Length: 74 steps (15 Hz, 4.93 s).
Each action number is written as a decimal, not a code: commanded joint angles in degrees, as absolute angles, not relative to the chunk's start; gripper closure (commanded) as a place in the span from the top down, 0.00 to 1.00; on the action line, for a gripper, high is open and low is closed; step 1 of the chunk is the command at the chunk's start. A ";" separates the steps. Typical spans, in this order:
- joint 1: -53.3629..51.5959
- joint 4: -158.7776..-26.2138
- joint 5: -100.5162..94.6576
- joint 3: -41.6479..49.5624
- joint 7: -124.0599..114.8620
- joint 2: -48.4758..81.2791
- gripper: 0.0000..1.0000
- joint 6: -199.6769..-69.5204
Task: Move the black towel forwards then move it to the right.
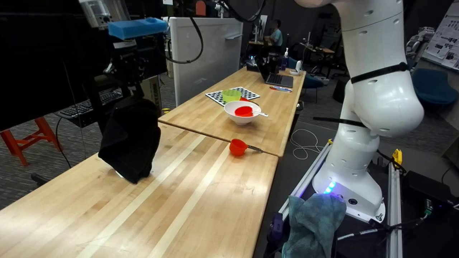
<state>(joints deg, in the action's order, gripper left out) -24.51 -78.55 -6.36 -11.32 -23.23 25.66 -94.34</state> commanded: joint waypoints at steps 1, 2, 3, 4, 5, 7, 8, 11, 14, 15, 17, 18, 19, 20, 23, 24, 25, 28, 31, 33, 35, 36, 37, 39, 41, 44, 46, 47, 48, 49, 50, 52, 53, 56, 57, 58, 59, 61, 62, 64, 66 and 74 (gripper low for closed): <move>-28.17 -81.64 -7.61 -11.20 -33.01 21.04 0.00 -94.25; -28.74 -83.39 -7.36 -11.50 -35.98 19.66 0.00 -95.30; -29.44 -84.96 -7.02 -11.65 -39.02 18.42 0.00 -96.25; -29.95 -86.76 -6.52 -11.85 -41.96 16.98 0.00 -97.19; -30.50 -89.22 -6.04 -11.99 -45.63 15.19 0.00 -98.60; -31.44 -94.38 -5.42 -12.32 -52.57 11.40 0.00 -101.84; -30.95 -97.21 -5.39 -13.65 -56.64 9.36 0.00 -103.72; -30.36 -105.90 -5.03 -15.79 -66.86 2.46 0.00 -108.81; -28.99 -114.64 -3.86 -18.10 -75.23 -5.52 0.00 -113.09; -28.43 -117.80 -3.35 -19.00 -77.30 -8.38 0.00 -114.39; -27.14 -123.63 -1.96 -20.41 -78.78 -13.33 0.00 -116.00; -26.48 -126.08 -1.16 -20.88 -78.66 -15.19 0.00 -116.39; -25.83 -128.74 0.05 -21.06 -77.42 -16.94 0.00 -117.20; -25.21 -131.13 1.18 -21.05 -75.93 -18.32 0.00 -117.87; -23.48 -137.48 4.24 -20.19 -70.31 -20.80 0.00 -121.03; -22.75 -139.01 5.09 -19.80 -68.02 -20.74 0.00 -122.28; -22.08 -140.30 5.79 -19.47 -65.84 -20.52 0.00 -123.48; -20.05 -143.11 8.20 -18.00 -58.22 -17.99 0.00 -127.64; -18.13 -145.20 11.25 -16.43 -51.37 -15.75 0.00 -131.69; -16.99 -146.03 13.45 -15.28 -47.16 -13.76 0.00 -133.69; -15.91 -146.63 15.24 -14.47 -43.70 -11.33 0.00 -135.51; -15.45 -147.00 16.24 -14.02 -41.88 -10.18 0.00 -136.39; -15.01 -147.24 17.08 -13.71 -40.42 -8.86 0.00 -137.42; -14.48 -147.93 19.06 -13.29 -37.79 -6.84 0.00 -139.53; -14.16 -148.70 20.90 -13.06 -35.97 -5.19 0.00 -141.49; -13.94 -149.68 22.99 -12.95 -33.65 -3.15 0.00 -143.86; -13.87 -149.90 23.83 -12.90 -32.04 -1.63 0.00 -145.08; -13.77 -149.77 23.38 -12.88 -31.60 -0.81 0.00 -145.32; -13.56 -149.67 22.72 -12.74 -31.21 -0.30 0.00 -145.44; -13.27 -149.46 22.16 -12.50 -30.86 0.02 0.00 -145.24; -12.96 -149.18 21.66 -12.17 -30.56 0.32 0.00 -144.87; -12.31 -148.46 21.66 -11.54 -29.05 1.08 0.00 -144.51; -12.00 -148.13 21.47 -11.25 -28.55 1.45 0.00 -144.35; -10.78 -146.70 20.43 -10.05 -26.88 2.92 0.00 -143.46; -10.29 -146.18 20.04 -9.55 -26.32 3.26 0.00 -143.06; -9.86 -145.67 19.75 -9.07 -25.88 3.53 0.00 -142.56; -9.37 -145.15 19.54 -8.55 -25.20 3.70 0.00 -142.02; -8.55 -144.05 18.80 -7.68 -24.43 4.08 0.00 -141.05; -8.13 -143.54 18.41 -7.24 -24.15 4.23 0.00 -140.41; -7.28 -142.52 17.88 -6.37 -23.26 4.45 0.00 -139.08; -6.45 -141.71 17.45 -5.51 -22.56 4.37 0.00 -137.76; -2.53 -139.12 16.44 -1.77 -17.84 4.13 0.00 -133.52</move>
<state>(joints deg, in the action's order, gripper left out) -4.11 -140.36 17.26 -2.99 -20.30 4.23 -135.85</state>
